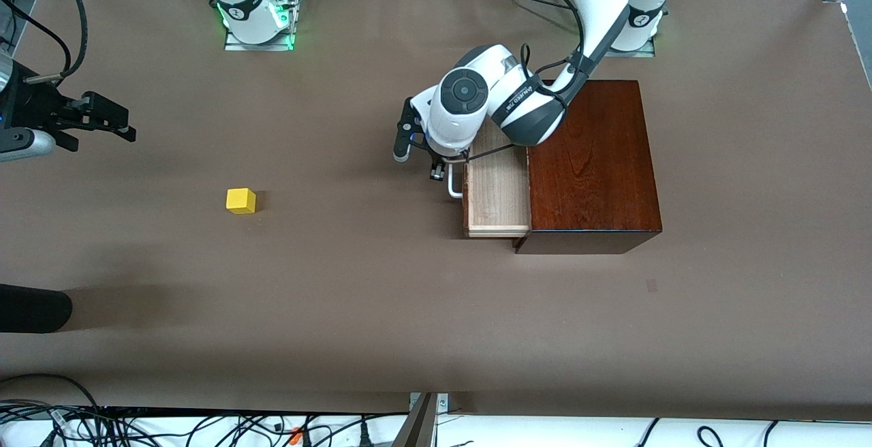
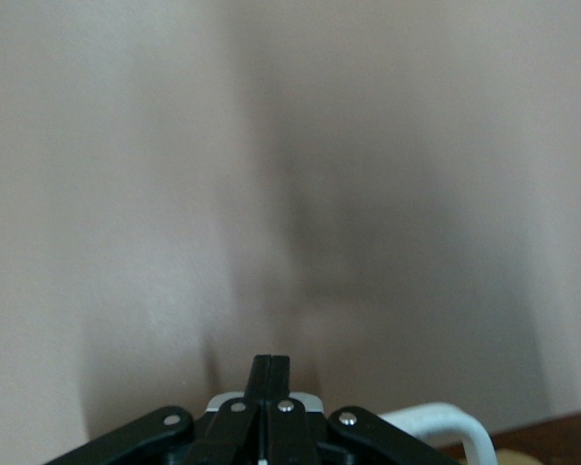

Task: Open drawer, take yellow block, close drawer
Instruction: 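Push the drawer front into the box with the left gripper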

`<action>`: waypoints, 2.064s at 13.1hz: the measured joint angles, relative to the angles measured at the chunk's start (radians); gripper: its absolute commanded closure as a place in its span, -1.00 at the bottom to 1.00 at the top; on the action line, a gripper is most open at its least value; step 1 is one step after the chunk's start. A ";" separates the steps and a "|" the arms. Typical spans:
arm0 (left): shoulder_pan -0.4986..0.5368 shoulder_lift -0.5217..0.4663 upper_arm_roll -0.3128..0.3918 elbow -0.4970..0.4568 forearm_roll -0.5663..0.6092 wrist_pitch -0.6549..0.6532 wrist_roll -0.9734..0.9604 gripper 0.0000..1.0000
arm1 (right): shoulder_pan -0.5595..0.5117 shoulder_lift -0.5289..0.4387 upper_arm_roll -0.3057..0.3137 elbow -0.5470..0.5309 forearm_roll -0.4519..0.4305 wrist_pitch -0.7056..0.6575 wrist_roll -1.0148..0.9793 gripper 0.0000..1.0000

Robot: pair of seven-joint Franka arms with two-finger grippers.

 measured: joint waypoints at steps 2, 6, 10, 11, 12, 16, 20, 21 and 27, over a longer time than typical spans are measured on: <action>0.004 0.001 0.000 0.008 0.011 -0.039 0.015 1.00 | 0.001 0.000 0.006 0.000 0.000 0.000 0.000 -1.00; 0.011 0.001 0.002 0.024 0.033 -0.112 0.017 1.00 | 0.001 0.003 0.005 0.000 -0.003 0.000 0.000 -1.00; 0.022 0.001 0.004 0.034 0.070 -0.169 0.018 1.00 | 0.001 0.008 0.005 0.000 -0.006 0.000 0.000 -1.00; 0.027 0.001 0.005 0.037 0.071 -0.188 0.018 1.00 | 0.001 0.008 0.005 0.000 -0.006 0.000 0.000 -1.00; 0.033 0.001 0.005 0.039 0.073 -0.209 0.019 1.00 | 0.001 0.008 0.005 0.000 -0.006 0.000 0.000 -1.00; 0.070 0.000 0.006 0.043 0.090 -0.301 0.051 1.00 | 0.000 0.009 0.004 0.000 -0.008 0.000 0.000 -1.00; 0.104 0.000 0.006 0.039 0.115 -0.364 0.061 1.00 | -0.001 0.009 0.001 0.000 -0.009 0.000 0.000 -1.00; 0.105 0.000 0.004 0.039 0.116 -0.364 0.061 1.00 | -0.001 0.009 0.001 0.000 -0.009 0.000 0.000 -1.00; 0.106 -0.004 0.002 0.050 0.104 -0.369 0.061 1.00 | -0.001 0.010 0.001 0.000 -0.009 0.000 -0.001 -1.00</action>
